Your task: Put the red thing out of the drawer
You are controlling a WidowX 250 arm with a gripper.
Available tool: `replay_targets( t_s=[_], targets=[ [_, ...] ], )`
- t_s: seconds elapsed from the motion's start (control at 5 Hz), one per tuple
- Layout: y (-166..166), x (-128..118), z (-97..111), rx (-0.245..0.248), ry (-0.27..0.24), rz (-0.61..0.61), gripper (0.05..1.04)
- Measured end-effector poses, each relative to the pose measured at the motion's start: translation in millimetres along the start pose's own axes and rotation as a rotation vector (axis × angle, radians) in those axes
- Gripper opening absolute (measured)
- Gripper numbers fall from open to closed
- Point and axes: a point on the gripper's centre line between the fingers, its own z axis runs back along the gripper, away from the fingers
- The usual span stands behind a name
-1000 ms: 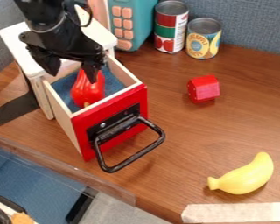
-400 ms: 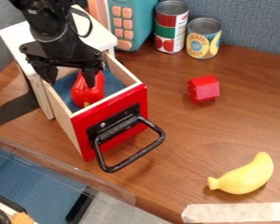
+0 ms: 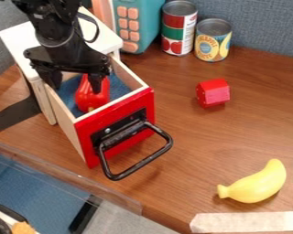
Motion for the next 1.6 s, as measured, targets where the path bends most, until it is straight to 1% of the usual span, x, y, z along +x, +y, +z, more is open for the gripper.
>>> replay_targets(
  t_s=[0.2,0.4,0.6,0.8,1.0,1.2,1.4,1.6],
  targets=[
    [-4.2,-1.0,-6.4,-0.004,0.010,0.005,1.000],
    [-6.7,-0.1,-9.5,-0.010,0.007,0.021,1.001],
    [-8.9,-1.4,-17.1,-0.010,0.021,0.029,0.947],
    [-10.2,-1.3,-17.7,-0.008,0.019,0.030,0.806],
    [-12.3,-1.4,-14.3,-0.023,0.020,0.031,0.806],
    [-16.7,1.0,2.7,-0.063,-0.003,0.020,0.806],
    [-23.7,-1.0,18.0,-0.111,0.001,0.000,0.806],
    [-34.6,-1.2,30.3,-0.126,-0.012,-0.057,0.806]
  ],
)
